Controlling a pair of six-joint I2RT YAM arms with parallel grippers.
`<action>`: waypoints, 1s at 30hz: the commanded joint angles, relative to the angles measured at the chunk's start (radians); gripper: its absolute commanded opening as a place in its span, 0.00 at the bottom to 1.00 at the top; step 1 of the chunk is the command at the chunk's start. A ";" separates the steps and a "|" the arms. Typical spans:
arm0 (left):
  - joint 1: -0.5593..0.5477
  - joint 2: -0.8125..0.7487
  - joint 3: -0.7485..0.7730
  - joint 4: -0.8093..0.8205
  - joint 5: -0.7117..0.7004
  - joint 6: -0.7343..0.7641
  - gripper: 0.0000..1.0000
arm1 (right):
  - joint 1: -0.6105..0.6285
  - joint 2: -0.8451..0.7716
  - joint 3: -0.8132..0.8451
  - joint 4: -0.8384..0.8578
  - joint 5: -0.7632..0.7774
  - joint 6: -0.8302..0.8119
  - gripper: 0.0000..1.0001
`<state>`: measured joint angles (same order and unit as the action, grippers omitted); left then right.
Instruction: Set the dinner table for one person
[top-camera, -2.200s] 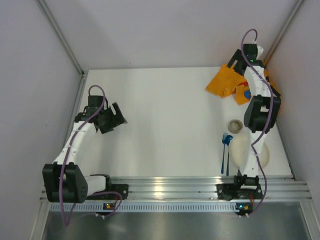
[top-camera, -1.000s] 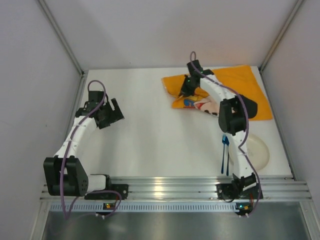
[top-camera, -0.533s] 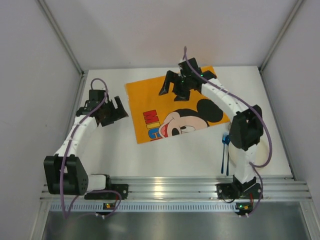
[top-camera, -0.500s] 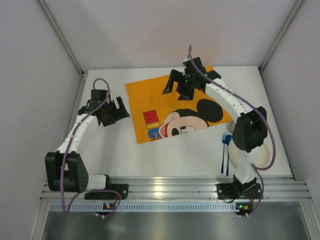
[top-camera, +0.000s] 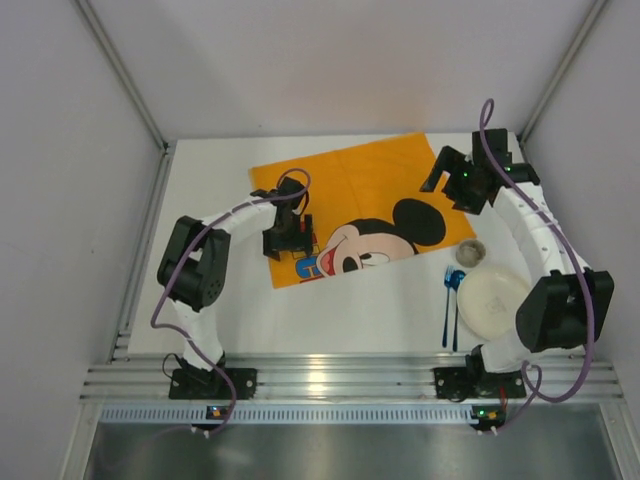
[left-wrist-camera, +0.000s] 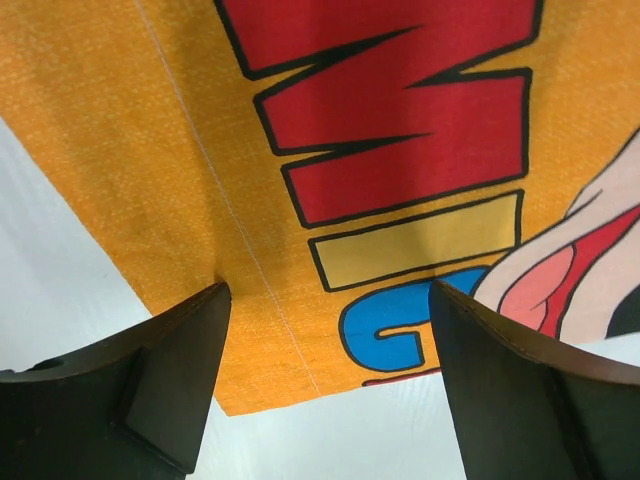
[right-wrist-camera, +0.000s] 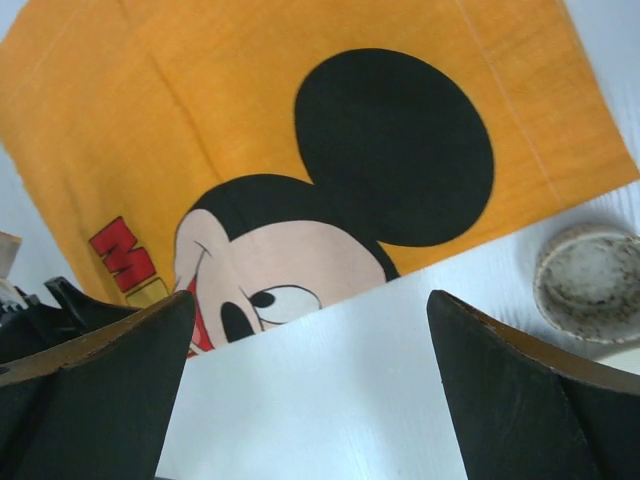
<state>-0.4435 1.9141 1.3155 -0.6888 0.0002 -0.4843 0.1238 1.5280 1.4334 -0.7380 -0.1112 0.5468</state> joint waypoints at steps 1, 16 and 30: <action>0.017 0.043 0.016 -0.109 -0.120 -0.048 0.86 | -0.045 -0.074 -0.037 -0.023 -0.015 -0.056 1.00; 0.000 0.112 -0.015 -0.205 -0.411 0.028 0.00 | -0.116 -0.121 -0.129 -0.031 -0.073 -0.087 1.00; 0.029 0.008 -0.006 -0.316 -0.727 0.033 0.99 | -0.159 -0.151 -0.268 -0.055 0.093 -0.102 1.00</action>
<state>-0.4126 1.9610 1.3025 -0.9813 -0.7128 -0.4168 0.0177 1.4067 1.1576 -0.7856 -0.0937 0.4667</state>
